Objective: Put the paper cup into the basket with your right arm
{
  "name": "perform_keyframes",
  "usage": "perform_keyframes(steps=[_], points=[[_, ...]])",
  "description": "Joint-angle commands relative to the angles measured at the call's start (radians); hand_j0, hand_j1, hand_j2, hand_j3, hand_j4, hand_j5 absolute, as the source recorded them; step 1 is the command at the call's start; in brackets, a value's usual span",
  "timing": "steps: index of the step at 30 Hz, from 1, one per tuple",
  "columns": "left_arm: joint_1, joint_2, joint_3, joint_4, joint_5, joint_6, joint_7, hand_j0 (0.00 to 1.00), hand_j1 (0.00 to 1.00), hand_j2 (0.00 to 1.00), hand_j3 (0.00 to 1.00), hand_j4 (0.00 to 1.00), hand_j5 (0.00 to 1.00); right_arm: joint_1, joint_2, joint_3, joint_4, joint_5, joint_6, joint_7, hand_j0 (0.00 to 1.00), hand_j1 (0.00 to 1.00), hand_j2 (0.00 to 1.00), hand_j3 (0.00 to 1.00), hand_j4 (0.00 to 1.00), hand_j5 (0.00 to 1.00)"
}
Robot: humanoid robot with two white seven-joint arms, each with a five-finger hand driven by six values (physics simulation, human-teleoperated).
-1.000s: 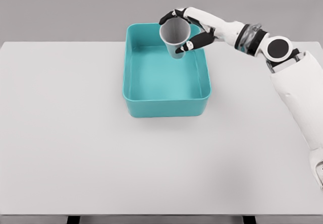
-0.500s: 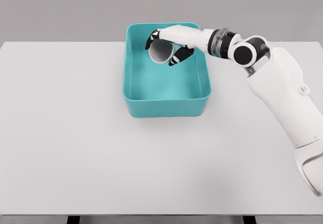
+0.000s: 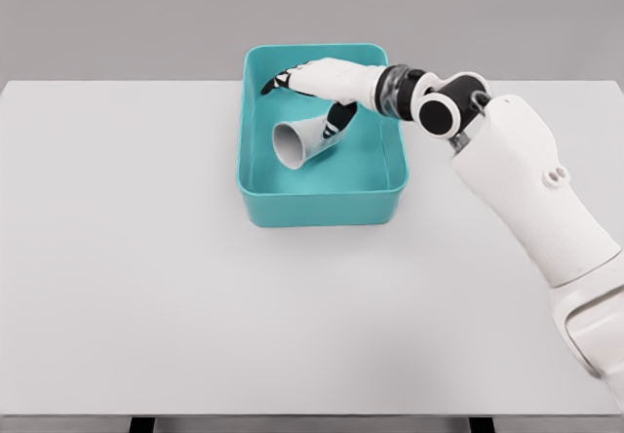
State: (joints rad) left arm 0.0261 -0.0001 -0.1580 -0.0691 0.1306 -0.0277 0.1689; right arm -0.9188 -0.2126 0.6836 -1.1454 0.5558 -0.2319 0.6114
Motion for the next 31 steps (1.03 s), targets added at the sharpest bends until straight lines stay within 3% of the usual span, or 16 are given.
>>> perform_keyframes(steps=[1, 3, 5, 6, 10, 12, 13, 16, 19, 31], points=[[0.0, 0.0, 0.0, 0.0, 0.0, 0.0, 0.0, 1.0, 1.0, 1.0, 1.0, 1.0, 1.0, 0.0, -0.014, -0.01, -0.007, -0.05, -0.003, 0.0, 1.0, 1.0, 1.0, 1.0, 1.0, 1.0], [0.0, 0.0, 0.0, 0.0, 0.0, 0.0, 0.0, 1.0, 1.0, 1.0, 1.0, 1.0, 1.0, 0.0, -0.108, -0.029, -0.069, -0.276, -0.001, 0.0, 1.0, 1.0, 1.0, 1.0, 1.0, 1.0], [0.0, 0.0, 0.0, 0.0, 0.0, 0.0, 0.0, 1.0, 1.0, 1.0, 1.0, 1.0, 1.0, 0.026, -0.183, -0.128, -0.215, -0.39, -0.006, 0.0, 1.0, 1.0, 1.0, 1.0, 1.0, 1.0], [0.0, 0.0, 0.0, 0.0, 0.0, 0.0, 0.0, 1.0, 1.0, 1.0, 1.0, 1.0, 1.0, 0.04, -0.234, -0.156, -0.246, -0.459, -0.01, 0.0, 1.0, 1.0, 1.0, 1.0, 1.0, 1.0], [0.0, 0.0, 0.0, 0.0, 0.0, 0.0, 0.0, 1.0, 1.0, 1.0, 1.0, 1.0, 1.0, 0.19, -0.367, -0.401, -0.315, -0.508, -0.015, 0.0, 1.0, 1.0, 1.0, 1.0, 1.0, 1.0], [0.0, 0.0, 0.0, 0.0, 0.0, 0.0, 0.0, 1.0, 1.0, 1.0, 1.0, 1.0, 1.0, 0.326, -0.412, -0.505, -0.298, -0.507, -0.046, 0.0, 1.0, 1.0, 1.0, 1.0, 1.0, 1.0], [0.0, 0.0, 0.0, 0.0, 0.0, 0.0, 0.0, 1.0, 1.0, 1.0, 1.0, 1.0, 1.0, 0.412, -0.412, -0.585, -0.292, -0.502, -0.058, 0.0, 1.0, 1.0, 1.0, 1.0, 1.0, 1.0], [0.0, 0.0, 0.0, 0.0, 0.0, 0.0, 0.0, 1.0, 1.0, 1.0, 1.0, 1.0, 1.0, 0.506, -0.413, -0.647, -0.243, -0.493, -0.069, 0.0, 1.0, 1.0, 1.0, 1.0, 1.0, 1.0], [0.0, 0.0, 0.0, 0.0, 0.0, 0.0, 0.0, 1.0, 1.0, 1.0, 1.0, 1.0, 1.0, 0.512, -0.419, -0.688, -0.18, -0.493, -0.09, 0.0, 1.0, 1.0, 1.0, 1.0, 1.0, 1.0], [-0.002, 0.0, 0.0, 0.0, 0.0, 0.0, 0.001, 1.0, 1.0, 1.0, 1.0, 1.0, 1.0, 0.511, -0.424, -0.69, -0.166, -0.494, -0.089, 0.0, 1.0, 1.0, 1.0, 1.0, 1.0, 1.0]])
